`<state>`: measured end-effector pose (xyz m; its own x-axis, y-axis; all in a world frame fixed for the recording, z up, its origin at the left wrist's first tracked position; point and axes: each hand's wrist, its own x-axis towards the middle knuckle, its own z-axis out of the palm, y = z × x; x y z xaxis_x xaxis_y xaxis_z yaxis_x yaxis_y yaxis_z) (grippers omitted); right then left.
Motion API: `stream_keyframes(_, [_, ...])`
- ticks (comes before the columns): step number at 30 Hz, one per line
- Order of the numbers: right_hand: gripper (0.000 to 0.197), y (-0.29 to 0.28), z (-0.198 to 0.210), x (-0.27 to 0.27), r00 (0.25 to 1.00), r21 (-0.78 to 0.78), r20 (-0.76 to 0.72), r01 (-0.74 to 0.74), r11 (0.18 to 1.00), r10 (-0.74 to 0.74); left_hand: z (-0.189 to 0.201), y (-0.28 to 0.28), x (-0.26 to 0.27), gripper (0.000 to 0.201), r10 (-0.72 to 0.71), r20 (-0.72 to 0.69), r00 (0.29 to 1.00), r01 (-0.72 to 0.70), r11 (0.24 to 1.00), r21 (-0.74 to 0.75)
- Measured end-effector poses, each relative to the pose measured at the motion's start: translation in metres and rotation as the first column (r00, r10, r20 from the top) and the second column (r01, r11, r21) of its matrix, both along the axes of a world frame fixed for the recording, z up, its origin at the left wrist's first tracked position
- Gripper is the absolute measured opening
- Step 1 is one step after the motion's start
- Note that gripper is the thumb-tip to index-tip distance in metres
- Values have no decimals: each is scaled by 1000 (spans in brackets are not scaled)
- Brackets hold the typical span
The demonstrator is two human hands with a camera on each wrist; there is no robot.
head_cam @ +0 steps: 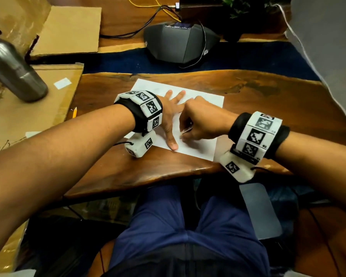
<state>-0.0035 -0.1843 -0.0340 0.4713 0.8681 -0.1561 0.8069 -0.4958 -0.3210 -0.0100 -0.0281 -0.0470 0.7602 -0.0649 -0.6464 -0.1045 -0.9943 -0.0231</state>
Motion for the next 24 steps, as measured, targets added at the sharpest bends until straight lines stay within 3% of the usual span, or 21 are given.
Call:
stream_keyframes(4, [10,-1,2,28,988,61,63,134,989,-138,0,1,0,159,1,-6,1000,-1,1000,16])
stream_keyframes(6, [8,-1,0,19,995,41,73,66,997,-69,0,3,1,160,-3,-4,1000,3,1000,17])
stream_keyframes(8, [9,-2,0,5,1000,-9,-18,-26,1000,25,-2,3,2,165,-6,-11,1000,6,1000,3])
stream_keyframes(10, [11,-3,2,10,998,-28,-58,2,1000,-3,-1,2,2,164,-3,-18,1000,3,1000,2])
stream_keyframes(13, [11,-3,1,25,994,58,0,108,993,-108,1,1,0,157,-6,-11,1000,6,1000,25])
stream_keyframes(17, [9,-2,-4,3,999,19,-38,-13,1000,14,3,-1,-3,161,16,6,1000,-16,1000,21])
stream_keyframes(22, [12,-4,0,25,995,35,-13,103,994,-103,4,-2,-2,155,-21,-10,1000,21,998,60])
stream_keyframes(24, [10,-2,-2,17,999,25,7,43,999,-43,6,-2,-4,155,-11,0,1000,11,999,47])
